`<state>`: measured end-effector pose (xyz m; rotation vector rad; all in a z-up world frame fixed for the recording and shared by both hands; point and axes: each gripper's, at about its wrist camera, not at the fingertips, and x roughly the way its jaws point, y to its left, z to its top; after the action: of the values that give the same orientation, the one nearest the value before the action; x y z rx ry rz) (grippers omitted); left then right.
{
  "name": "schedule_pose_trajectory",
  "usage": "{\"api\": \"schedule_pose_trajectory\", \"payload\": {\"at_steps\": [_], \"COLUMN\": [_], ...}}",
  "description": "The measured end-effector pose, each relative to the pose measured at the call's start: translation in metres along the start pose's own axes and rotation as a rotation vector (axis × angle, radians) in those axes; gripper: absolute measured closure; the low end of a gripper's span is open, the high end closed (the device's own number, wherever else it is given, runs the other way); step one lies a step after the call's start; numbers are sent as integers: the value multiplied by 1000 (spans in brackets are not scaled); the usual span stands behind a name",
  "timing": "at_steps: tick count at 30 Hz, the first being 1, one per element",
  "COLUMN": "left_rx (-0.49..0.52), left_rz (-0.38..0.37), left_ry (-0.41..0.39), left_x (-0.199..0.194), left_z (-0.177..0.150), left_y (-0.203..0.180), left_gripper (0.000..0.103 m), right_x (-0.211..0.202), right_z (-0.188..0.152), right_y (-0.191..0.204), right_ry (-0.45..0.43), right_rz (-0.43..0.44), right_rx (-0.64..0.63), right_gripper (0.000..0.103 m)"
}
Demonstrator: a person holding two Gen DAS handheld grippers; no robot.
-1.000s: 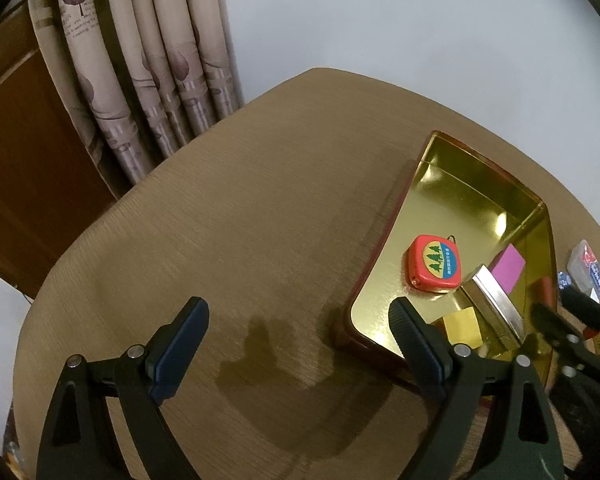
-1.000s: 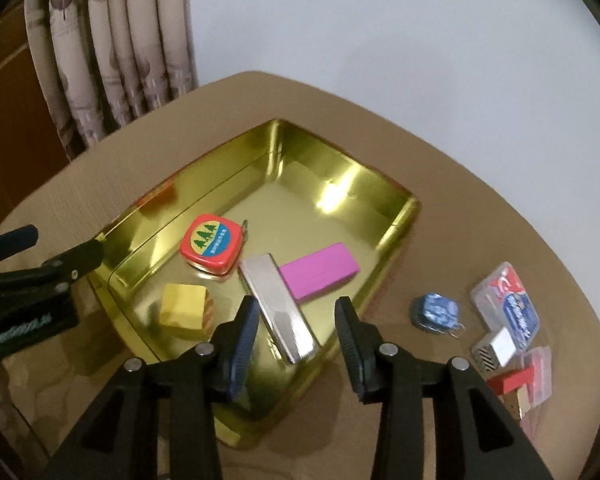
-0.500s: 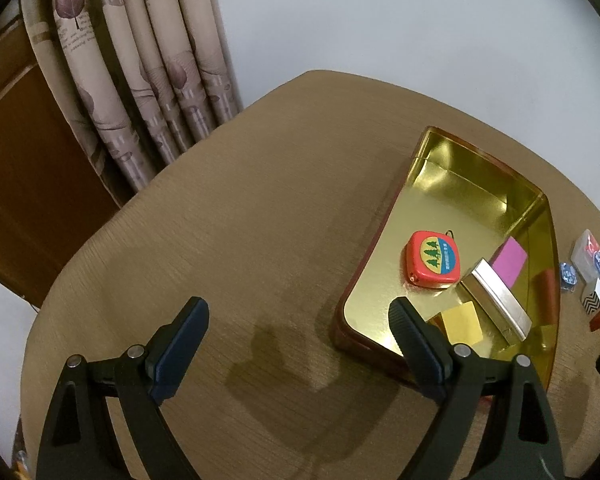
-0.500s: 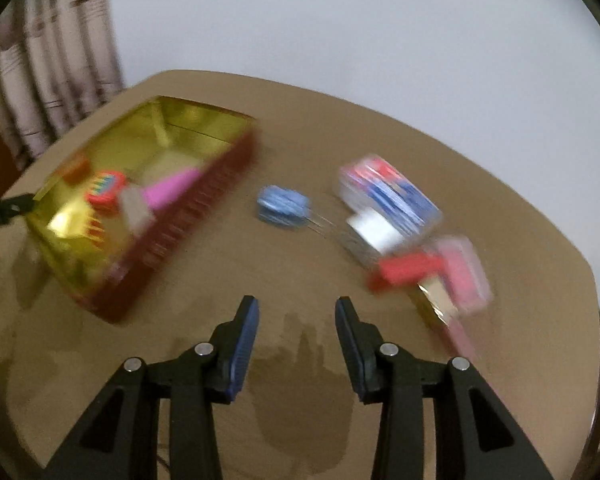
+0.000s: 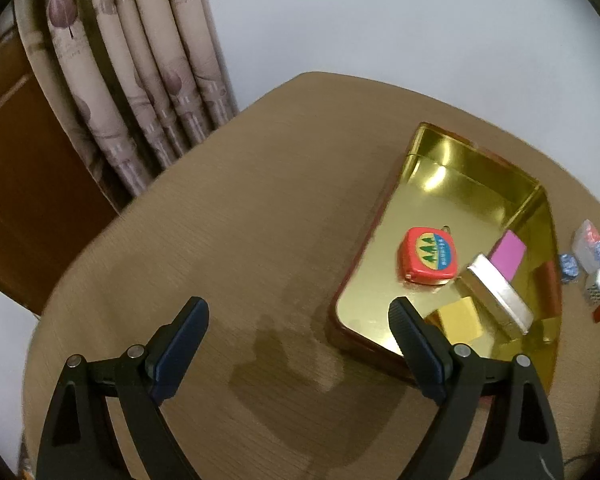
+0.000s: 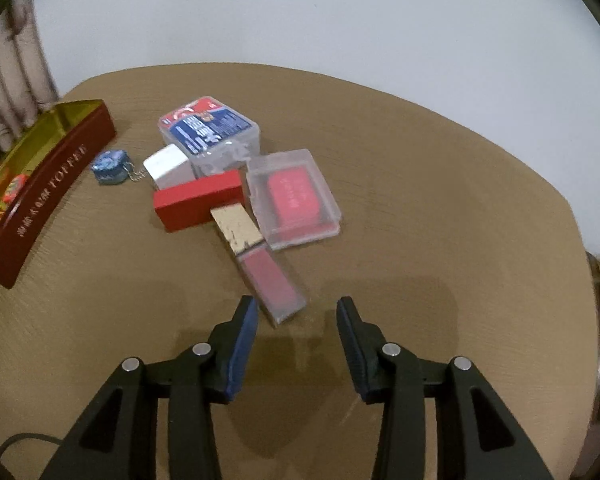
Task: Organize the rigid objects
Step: 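Open the right tool to release the silver case and move toward the red block, then grasp the gold-topped pink stick with the right tool while the left tool grasps the red block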
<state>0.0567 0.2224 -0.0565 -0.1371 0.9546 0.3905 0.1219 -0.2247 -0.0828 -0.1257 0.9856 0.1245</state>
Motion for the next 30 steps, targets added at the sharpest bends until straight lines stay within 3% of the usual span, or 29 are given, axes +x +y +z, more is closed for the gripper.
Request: {"api": "schedule_pose_trajectory", "payload": {"at_steps": [4,10,14,17,22,26,30], "left_rx": [-8,68,139,194,316,450,541], "left_rz": [-28,13,20,5,-126,-286,-379], "left_ry": [5,-28,-66,-97,-96,-44,18], "left_x": [-3,-21,-39,-55,-69,-70,-65], "left_z": [-1,2,4,6,2,-14,-23], "left_y": [2,-9,-28,-52,-109,-170,-224], "left_gripper": [13,13,13,13,13,13,13], "right_x": [13,29,34,33,24,15,7], "right_z": [7,23,26,21,2,-18,-38], "right_y": [0,10,10,7,-2,-23,-31], "right_ry": [1,-33,-65,-85,-108,-116,-126], "right_rz": [60,101,120,124,79,46,9], "right_rx": [-42,-85,-66,-43,17,84,76], "right_gripper": [57,58,81,83,83,83,83]}}
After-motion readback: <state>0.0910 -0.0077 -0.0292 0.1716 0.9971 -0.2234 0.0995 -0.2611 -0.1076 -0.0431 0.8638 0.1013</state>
